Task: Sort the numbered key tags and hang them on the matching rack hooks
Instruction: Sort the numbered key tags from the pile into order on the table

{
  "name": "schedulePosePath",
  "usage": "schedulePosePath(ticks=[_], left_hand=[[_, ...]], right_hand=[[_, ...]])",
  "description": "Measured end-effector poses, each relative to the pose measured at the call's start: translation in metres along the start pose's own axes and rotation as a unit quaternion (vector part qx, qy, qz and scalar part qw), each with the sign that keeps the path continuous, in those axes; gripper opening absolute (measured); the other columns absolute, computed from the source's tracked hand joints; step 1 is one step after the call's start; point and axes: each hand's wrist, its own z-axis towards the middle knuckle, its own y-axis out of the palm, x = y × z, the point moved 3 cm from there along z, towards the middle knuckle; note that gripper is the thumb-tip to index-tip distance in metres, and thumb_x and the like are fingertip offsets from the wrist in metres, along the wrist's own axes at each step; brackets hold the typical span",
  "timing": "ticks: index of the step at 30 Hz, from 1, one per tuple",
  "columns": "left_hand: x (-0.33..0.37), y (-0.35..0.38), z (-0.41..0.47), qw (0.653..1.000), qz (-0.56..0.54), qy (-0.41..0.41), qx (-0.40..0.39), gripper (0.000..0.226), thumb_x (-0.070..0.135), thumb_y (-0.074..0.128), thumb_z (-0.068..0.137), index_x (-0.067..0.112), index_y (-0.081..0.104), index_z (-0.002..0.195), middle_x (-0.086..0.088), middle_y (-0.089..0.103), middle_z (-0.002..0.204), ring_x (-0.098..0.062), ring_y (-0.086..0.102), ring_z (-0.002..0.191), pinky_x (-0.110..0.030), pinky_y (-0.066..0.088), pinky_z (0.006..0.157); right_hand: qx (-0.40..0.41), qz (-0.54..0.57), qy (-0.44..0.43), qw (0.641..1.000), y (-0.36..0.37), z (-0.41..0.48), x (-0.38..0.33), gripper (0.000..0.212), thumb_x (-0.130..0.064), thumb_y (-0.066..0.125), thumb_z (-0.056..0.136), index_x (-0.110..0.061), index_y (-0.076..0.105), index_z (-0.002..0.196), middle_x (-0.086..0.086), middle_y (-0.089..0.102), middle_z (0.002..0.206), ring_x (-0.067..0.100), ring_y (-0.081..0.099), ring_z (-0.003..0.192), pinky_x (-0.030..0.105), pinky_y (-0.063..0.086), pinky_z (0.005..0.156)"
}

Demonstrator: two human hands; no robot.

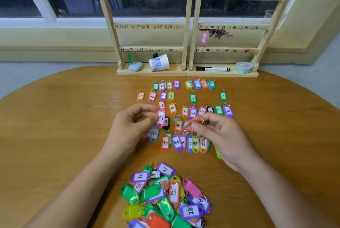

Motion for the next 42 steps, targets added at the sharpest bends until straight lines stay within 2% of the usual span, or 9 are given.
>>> schedulePosePath(ticks=[6, 11, 14, 18, 23, 27, 30, 34, 42], left_hand=[[-0.002, -0.002, 0.002, 1.0, -0.001, -0.005, 0.006, 0.016, 0.012, 0.081, 0.093, 0.021, 0.082, 0.106, -0.013, 0.081, 0.097, -0.014, 0.073, 0.079, -0.041, 0.055, 0.074], [-0.001, -0.004, 0.001, 1.0, -0.001, -0.014, 0.018, 0.018, 0.012, 0.081, 0.093, 0.017, 0.08, 0.11, -0.018, 0.08, 0.102, -0.019, 0.074, 0.086, -0.046, 0.06, 0.077], [0.002, -0.006, 0.001, 0.999, 0.008, -0.01, 0.029, 0.017, 0.01, 0.08, 0.094, 0.016, 0.08, 0.11, -0.015, 0.08, 0.101, -0.019, 0.076, 0.088, -0.04, 0.063, 0.073], [0.001, -0.019, 0.017, 0.993, 0.061, -0.014, 0.098, 0.014, 0.009, 0.079, 0.095, 0.017, 0.079, 0.107, -0.005, 0.082, 0.091, -0.014, 0.076, 0.081, -0.021, 0.057, 0.064], [0.009, -0.039, 0.059, 0.985, 0.094, -0.04, 0.141, 0.012, 0.009, 0.082, 0.092, 0.013, 0.077, 0.102, -0.003, 0.081, 0.083, -0.008, 0.072, 0.068, -0.019, 0.053, 0.052], [0.01, -0.048, 0.098, 0.977, 0.144, -0.064, 0.141, 0.015, 0.01, 0.084, 0.091, 0.011, 0.076, 0.104, -0.008, 0.08, 0.093, -0.002, 0.073, 0.062, -0.014, 0.049, 0.046], [0.004, -0.05, 0.119, 0.974, 0.153, -0.108, 0.13, 0.017, 0.012, 0.085, 0.091, 0.012, 0.075, 0.104, -0.006, 0.079, 0.094, -0.002, 0.075, 0.062, -0.016, 0.054, 0.05], [-0.006, -0.057, 0.135, 0.966, 0.186, -0.135, 0.116, 0.019, 0.016, 0.088, 0.087, 0.016, 0.076, 0.101, -0.003, 0.082, 0.085, -0.018, 0.081, 0.084, -0.031, 0.061, 0.07], [-0.01, -0.056, 0.138, 0.944, 0.29, -0.106, 0.116, 0.014, 0.023, 0.09, 0.085, 0.02, 0.078, 0.092, -0.001, 0.08, 0.081, -0.016, 0.077, 0.081, -0.037, 0.065, 0.074]], right_hand=[[0.004, 0.021, -0.001, 1.0, 0.002, 0.0, -0.002, 0.021, -0.023, 0.071, 0.095, -0.003, 0.078, 0.099, 0.016, 0.073, 0.085, 0.02, 0.064, 0.072, 0.026, 0.054, 0.062], [0.011, 0.023, 0.0, 1.0, -0.001, 0.0, -0.004, 0.022, -0.025, 0.071, 0.097, -0.004, 0.072, 0.089, 0.01, 0.07, 0.077, 0.02, 0.062, 0.067, 0.027, 0.049, 0.056], [0.021, 0.016, -0.004, 1.0, -0.004, 0.001, -0.006, 0.023, -0.022, 0.069, 0.101, -0.001, 0.07, 0.09, 0.006, 0.068, 0.074, 0.017, 0.061, 0.066, 0.025, 0.047, 0.055], [0.064, -0.01, -0.024, 0.998, -0.011, 0.004, -0.007, 0.022, -0.024, 0.065, 0.104, -0.006, 0.069, 0.091, 0.005, 0.068, 0.075, 0.019, 0.06, 0.067, 0.026, 0.046, 0.054], [0.094, -0.042, -0.03, 0.994, -0.014, 0.008, -0.002, 0.02, -0.02, 0.06, 0.108, -0.006, 0.068, 0.095, 0.002, 0.068, 0.076, 0.017, 0.059, 0.067, 0.027, 0.046, 0.054], [0.094, -0.058, -0.03, 0.993, -0.014, 0.008, 0.001, 0.02, -0.019, 0.058, 0.109, -0.005, 0.066, 0.097, 0.0, 0.067, 0.075, 0.014, 0.059, 0.069, 0.025, 0.046, 0.055], [0.097, -0.073, -0.036, 0.992, -0.014, 0.008, 0.002, 0.02, -0.021, 0.06, 0.108, -0.006, 0.066, 0.095, -0.001, 0.066, 0.074, 0.014, 0.059, 0.068, 0.026, 0.046, 0.055], [0.106, -0.083, -0.042, 0.99, -0.016, 0.009, 0.001, 0.021, -0.023, 0.062, 0.107, -0.009, 0.068, 0.094, 0.0, 0.067, 0.073, 0.014, 0.059, 0.067, 0.024, 0.046, 0.055], [0.151, -0.086, -0.061, 0.983, -0.028, 0.011, -0.004, 0.022, -0.025, 0.063, 0.106, -0.009, 0.068, 0.092, 0.001, 0.068, 0.074, 0.013, 0.06, 0.064, 0.023, 0.045, 0.052]])
